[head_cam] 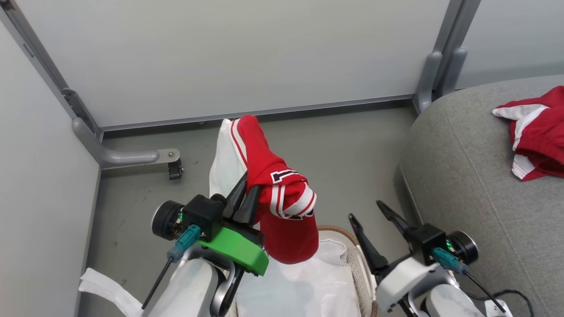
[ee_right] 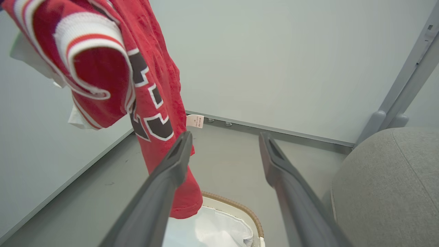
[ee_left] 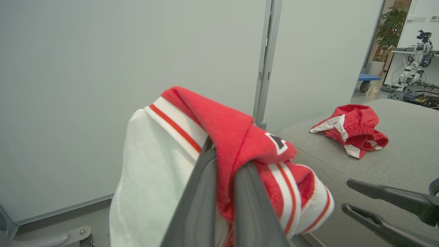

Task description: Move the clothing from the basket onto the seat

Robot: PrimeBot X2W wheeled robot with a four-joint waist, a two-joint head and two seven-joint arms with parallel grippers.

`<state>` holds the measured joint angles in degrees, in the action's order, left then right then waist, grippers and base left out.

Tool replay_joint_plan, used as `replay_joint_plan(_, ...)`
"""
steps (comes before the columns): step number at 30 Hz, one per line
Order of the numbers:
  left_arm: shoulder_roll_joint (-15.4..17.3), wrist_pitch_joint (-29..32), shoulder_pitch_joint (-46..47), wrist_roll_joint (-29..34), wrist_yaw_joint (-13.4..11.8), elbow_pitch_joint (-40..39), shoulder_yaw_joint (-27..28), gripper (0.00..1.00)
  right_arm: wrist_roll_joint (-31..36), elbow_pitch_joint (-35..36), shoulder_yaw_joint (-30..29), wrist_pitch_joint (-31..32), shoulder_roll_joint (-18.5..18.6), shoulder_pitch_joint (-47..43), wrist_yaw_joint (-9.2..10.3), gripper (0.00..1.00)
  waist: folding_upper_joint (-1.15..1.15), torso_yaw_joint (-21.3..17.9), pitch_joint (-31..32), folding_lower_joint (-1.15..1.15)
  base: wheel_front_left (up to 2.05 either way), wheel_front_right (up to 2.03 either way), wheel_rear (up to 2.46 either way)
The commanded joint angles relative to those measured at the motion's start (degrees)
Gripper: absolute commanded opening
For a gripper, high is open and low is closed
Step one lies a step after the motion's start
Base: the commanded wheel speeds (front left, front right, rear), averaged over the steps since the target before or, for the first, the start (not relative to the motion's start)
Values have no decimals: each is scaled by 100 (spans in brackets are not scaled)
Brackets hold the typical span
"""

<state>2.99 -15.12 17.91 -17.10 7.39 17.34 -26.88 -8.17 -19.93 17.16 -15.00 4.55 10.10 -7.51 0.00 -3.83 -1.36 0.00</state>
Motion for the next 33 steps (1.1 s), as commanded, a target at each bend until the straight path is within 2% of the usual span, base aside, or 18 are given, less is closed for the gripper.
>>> replay_joint_plan(1, -1, -3, -8, -36, 18, 14, -32, 0, -37, -2, 167, -26, 51, 148, 4, 100, 0, 58, -10, 0, 0, 0, 0)
replay_joint_plan(11, -3, -3, 245, -295, 18, 41, -573, 0, -133, -217, 1226, -26, 209, 857, 5, 100, 0, 500, -36, 0, 0, 0, 0)
replay_joint_plan(22, -4, -3, 359, -516, 18, 67, -1027, 0, -49, -503, 1524, -26, 79, 1336, 4, 100, 0, 846, -81, 0, 0, 0, 0)
replay_joint_plan(23, -5, -3, 365, -535, 18, 62, -1060, 0, -49, -545, 1535, -26, 64, 1358, 4, 98, 0, 869, -81, 0, 0, 0, 0)
replay_joint_plan(24, -5, -3, 370, -553, 18, 60, -1081, 0, -58, -577, 1546, -26, 53, 1374, 5, 57, 0, 886, -82, 0, 0, 0, 0)
replay_joint_plan(25, -5, -3, 377, -563, 18, 59, -1103, 0, -80, -609, 1558, -26, 36, 1392, 5, 38, 0, 904, -84, 0, 0, 0, 0)
replay_joint_plan(26, -5, -3, 382, -575, 18, 60, -1115, 0, -99, -638, 1557, -26, 23, 1404, 5, 0, 0, 917, -85, 0, 0, 0, 0)
replay_joint_plan(31, -5, -3, 378, -569, -12, 76, -1098, 0, -202, -667, 1488, -26, -29, 1414, 5, 0, 0, 931, -104, 0, 0, 0, 0)
replay_joint_plan(32, -5, -3, 370, -562, -30, 88, -1086, 6, -203, -672, 1474, -26, -35, 1402, 5, 0, 0, 919, -108, 0, 0, 0, 0)
replay_joint_plan(33, -5, -3, 366, -552, -46, 89, -1073, 27, -212, -675, 1461, -26, -35, 1387, 5, 0, 0, 900, -116, 0, 0, 0, 0)
